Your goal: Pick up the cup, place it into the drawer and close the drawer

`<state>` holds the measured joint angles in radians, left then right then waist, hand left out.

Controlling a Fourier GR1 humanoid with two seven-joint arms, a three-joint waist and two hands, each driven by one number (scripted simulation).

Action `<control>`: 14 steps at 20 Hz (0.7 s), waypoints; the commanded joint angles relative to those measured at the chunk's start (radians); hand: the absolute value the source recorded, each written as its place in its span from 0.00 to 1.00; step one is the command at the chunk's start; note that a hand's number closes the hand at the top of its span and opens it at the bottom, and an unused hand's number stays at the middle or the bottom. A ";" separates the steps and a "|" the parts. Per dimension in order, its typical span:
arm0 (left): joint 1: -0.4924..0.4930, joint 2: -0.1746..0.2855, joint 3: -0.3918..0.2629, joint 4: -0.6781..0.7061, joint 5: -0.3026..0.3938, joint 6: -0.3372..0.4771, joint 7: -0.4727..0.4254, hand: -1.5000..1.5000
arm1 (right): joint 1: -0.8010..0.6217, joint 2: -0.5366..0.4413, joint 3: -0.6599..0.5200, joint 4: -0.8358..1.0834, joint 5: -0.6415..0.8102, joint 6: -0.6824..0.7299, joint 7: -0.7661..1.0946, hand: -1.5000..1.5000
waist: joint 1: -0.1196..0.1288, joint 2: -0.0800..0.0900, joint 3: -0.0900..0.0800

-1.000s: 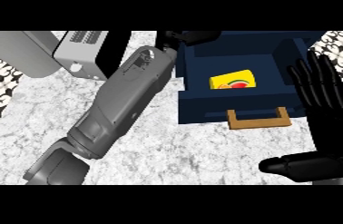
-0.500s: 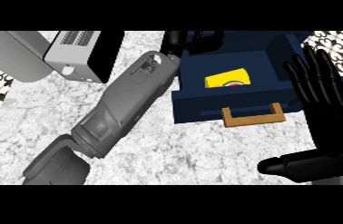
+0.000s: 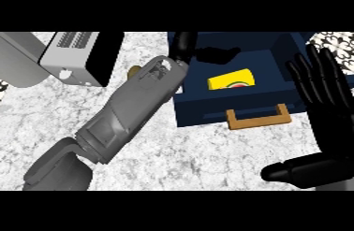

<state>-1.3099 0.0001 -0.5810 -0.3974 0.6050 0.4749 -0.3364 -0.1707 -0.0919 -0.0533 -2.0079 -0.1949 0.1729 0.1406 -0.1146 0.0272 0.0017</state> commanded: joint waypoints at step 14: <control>0.001 0.008 0.157 -0.113 0.176 -0.114 -0.111 0.00 | 0.092 -0.065 -0.090 -0.058 -0.193 0.116 0.020 1.00 | 0.094 -0.025 -0.001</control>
<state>-1.3035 0.0018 -0.4783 -0.5068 0.7683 0.3888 -0.4589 -0.1198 -0.1358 -0.1305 -2.0358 -0.3523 0.2473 0.1625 -0.0440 0.0077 0.0007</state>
